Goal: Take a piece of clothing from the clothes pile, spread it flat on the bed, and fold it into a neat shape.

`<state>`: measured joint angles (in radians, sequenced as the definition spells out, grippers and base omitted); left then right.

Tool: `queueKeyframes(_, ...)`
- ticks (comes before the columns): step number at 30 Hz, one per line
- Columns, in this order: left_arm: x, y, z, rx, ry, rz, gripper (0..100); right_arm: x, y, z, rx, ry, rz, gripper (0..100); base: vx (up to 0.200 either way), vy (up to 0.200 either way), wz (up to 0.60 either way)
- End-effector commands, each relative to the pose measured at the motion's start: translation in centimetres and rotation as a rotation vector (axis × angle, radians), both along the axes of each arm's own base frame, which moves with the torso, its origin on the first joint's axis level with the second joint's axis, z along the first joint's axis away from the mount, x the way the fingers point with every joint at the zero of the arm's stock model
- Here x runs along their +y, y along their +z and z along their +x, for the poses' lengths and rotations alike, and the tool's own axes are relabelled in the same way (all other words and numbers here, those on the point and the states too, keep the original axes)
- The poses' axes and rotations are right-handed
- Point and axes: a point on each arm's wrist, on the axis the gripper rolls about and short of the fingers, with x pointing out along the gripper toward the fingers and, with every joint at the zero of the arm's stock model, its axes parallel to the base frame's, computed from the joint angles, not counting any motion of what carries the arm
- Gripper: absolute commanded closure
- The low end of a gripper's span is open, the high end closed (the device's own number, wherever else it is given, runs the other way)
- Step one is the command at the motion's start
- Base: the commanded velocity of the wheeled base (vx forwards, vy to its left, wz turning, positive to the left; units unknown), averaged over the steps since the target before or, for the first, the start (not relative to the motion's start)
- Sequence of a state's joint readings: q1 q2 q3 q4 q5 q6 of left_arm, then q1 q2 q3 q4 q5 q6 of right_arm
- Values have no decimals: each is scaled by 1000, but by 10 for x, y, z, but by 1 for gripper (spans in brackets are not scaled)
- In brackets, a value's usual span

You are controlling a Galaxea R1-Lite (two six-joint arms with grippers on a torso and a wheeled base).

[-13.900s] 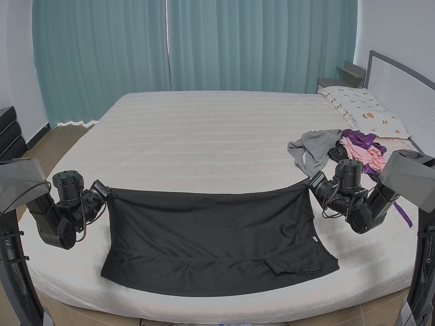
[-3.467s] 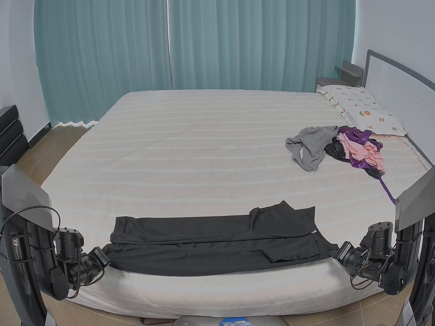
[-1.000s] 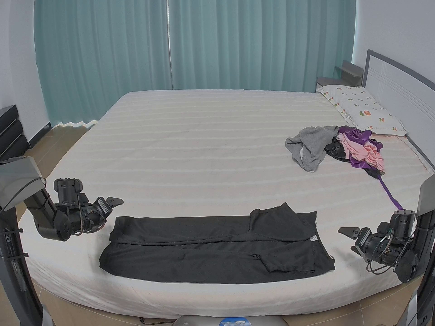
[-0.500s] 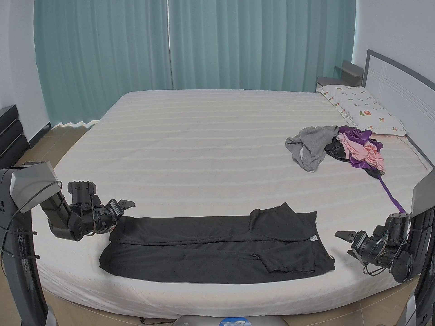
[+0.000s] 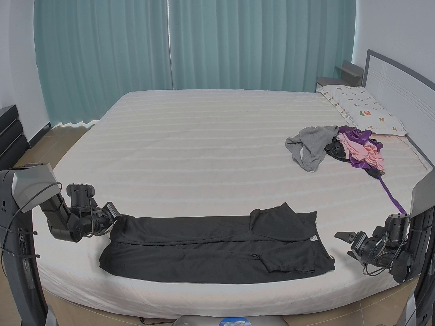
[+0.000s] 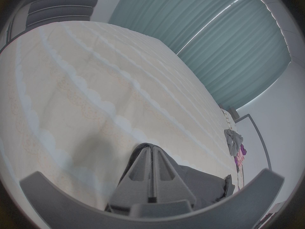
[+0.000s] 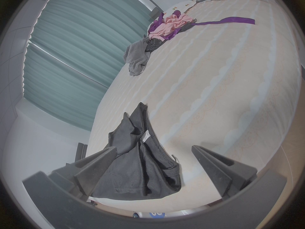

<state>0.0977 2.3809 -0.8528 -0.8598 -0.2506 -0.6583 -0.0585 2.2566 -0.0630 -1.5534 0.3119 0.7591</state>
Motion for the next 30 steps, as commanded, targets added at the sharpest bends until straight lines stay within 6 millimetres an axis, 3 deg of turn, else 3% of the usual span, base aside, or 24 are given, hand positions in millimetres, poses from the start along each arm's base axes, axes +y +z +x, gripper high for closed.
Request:
queueKeyframes(1,5,-1,-3,9,17,-1,100,0,1,0,-11,-4,-4,0,0,0,0)
queueKeyframes(8,15,0,-2,-5,100,-26,100,0,1,0,-8,-4,-4,0,0,0,0)
queueKeyframes(21,15,1,-1,-35,103,-29,100,2,0,-1,-4,3,-5,0,0,0,0)
queueKeyframes(22,15,1,-1,-35,102,-28,0,2,0,-1,-4,3,-5,0,0,0,0)
queueKeyframes(29,22,9,-13,-28,141,-66,0,2,1,-2,-1,3,-5,0,0,0,0)
queueKeyframes(30,29,23,-25,-40,141,-89,0,2,1,-3,-1,3,-5,0,0,0,0)
